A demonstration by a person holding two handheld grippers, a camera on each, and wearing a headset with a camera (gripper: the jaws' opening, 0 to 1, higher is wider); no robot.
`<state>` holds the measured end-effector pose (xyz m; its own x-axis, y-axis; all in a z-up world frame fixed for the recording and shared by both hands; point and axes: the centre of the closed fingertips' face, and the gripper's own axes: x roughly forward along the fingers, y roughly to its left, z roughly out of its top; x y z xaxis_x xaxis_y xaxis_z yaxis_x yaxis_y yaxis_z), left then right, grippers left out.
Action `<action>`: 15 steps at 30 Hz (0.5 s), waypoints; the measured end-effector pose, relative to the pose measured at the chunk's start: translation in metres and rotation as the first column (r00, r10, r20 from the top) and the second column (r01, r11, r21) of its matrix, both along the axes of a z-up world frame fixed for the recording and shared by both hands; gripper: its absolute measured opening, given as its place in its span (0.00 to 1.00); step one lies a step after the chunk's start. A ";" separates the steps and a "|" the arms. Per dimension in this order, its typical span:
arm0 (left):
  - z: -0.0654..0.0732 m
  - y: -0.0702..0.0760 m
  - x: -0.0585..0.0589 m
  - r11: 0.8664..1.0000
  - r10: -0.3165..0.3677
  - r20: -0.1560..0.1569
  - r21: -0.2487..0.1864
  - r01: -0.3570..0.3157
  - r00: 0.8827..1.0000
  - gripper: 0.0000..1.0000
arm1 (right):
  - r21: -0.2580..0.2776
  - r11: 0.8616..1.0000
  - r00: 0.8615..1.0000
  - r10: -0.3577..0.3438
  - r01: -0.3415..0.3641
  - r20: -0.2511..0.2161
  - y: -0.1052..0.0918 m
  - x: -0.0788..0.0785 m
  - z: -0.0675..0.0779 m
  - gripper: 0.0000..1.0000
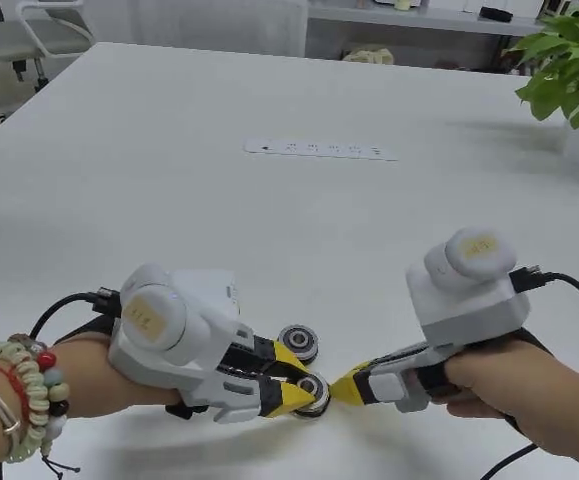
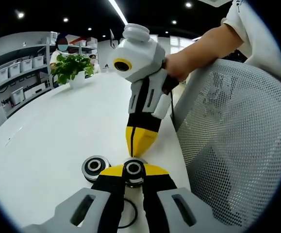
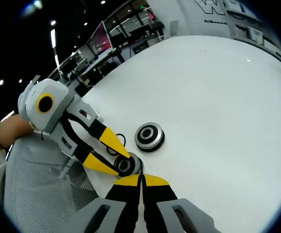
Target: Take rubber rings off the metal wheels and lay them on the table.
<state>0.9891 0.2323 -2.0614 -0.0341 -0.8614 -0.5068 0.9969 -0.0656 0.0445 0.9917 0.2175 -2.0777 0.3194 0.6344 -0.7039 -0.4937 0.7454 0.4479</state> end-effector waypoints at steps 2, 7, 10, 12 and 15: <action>0.000 0.000 0.000 1.000 -0.003 0.002 0.002 0.003 1.000 0.08 | 0.060 0.998 0.999 -0.026 0.027 -0.023 0.002 0.001 0.006 0.00; 0.000 0.000 0.000 1.000 -0.003 0.002 0.002 0.003 1.000 0.08 | 0.103 0.990 0.993 -0.082 0.091 -0.087 0.003 0.001 0.007 0.00; 0.000 0.000 0.000 1.000 -0.005 0.002 0.001 0.005 1.000 0.08 | 0.101 0.991 0.993 -0.082 0.091 -0.087 0.005 0.000 0.008 0.00; 0.000 0.001 0.001 1.000 -0.003 -0.002 -0.001 0.003 1.000 0.08 | 0.106 0.990 0.992 -0.087 0.096 -0.092 0.005 0.000 0.008 0.00; 0.000 0.002 0.001 1.000 -0.002 -0.004 -0.007 0.002 1.000 0.08 | 0.140 0.983 0.988 -0.102 0.117 -0.113 0.008 -0.001 0.012 0.00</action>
<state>0.9904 0.2339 -2.0615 -0.0376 -0.8649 -0.5005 0.9969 -0.0672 0.0411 0.9907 0.2260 -2.0660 0.3216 0.6980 -0.6398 -0.3572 0.7152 0.6007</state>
